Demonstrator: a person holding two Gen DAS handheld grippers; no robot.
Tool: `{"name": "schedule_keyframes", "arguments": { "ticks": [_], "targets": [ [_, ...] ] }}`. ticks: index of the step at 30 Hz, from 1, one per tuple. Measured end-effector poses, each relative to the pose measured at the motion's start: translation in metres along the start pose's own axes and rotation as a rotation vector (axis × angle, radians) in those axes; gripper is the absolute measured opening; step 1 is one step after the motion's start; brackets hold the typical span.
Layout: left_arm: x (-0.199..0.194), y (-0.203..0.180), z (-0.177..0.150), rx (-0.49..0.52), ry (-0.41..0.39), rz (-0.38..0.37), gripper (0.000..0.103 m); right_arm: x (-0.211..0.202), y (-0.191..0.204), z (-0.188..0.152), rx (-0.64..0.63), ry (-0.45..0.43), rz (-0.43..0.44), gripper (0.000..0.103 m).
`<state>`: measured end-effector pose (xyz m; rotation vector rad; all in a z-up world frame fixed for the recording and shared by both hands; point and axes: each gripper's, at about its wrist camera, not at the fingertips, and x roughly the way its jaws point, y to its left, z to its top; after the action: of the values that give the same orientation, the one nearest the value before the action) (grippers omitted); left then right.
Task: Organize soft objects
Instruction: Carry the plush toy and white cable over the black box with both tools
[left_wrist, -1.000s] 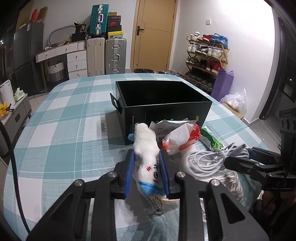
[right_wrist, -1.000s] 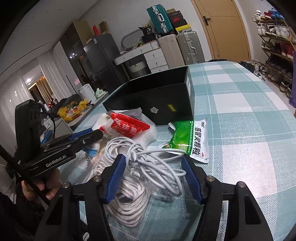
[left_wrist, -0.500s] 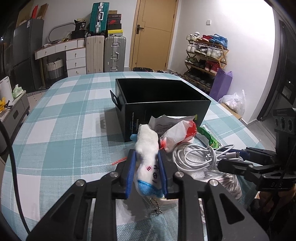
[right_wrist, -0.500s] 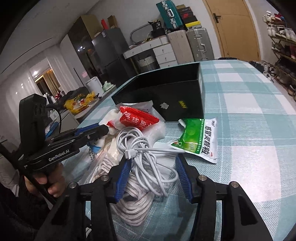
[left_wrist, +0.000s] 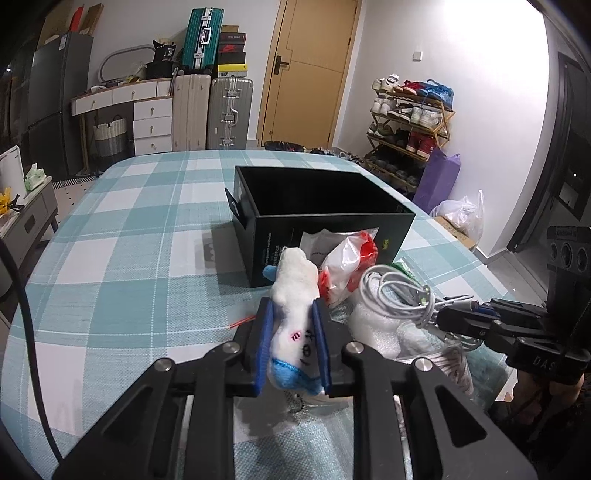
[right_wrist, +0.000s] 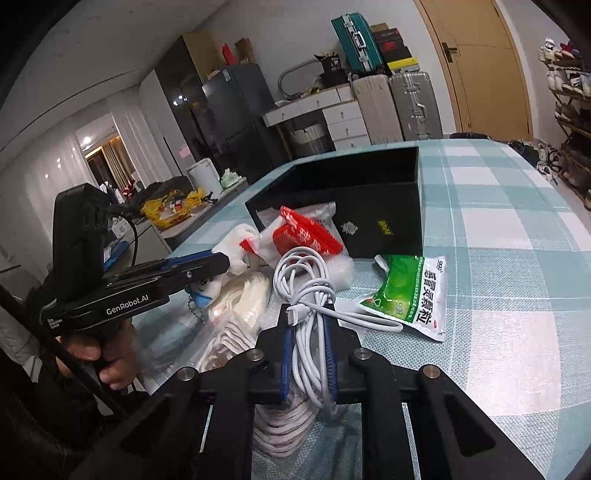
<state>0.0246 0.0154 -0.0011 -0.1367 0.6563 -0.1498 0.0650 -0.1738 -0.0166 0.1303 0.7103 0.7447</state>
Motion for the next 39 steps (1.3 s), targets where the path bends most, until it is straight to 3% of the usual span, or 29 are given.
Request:
{"name": "schedule_keyframes", "arguments": {
  "ticks": [11,22,39],
  "targets": [
    [-0.025,-0.002,0.012,0.001,-0.069,0.008,0.019,-0.030,0.008,0.014,-0.010,-0.112,-0.008,0.015],
    [-0.046,-0.001,0.040,0.011,-0.147,0.029,0.019,-0.065,0.004,0.050,-0.011,-0.212,-0.008,0.015],
    [-0.032,0.005,0.078,0.000,-0.184,0.037,0.019,-0.061,-0.010,0.094,0.015,-0.220,-0.076,0.015]
  ]
}}
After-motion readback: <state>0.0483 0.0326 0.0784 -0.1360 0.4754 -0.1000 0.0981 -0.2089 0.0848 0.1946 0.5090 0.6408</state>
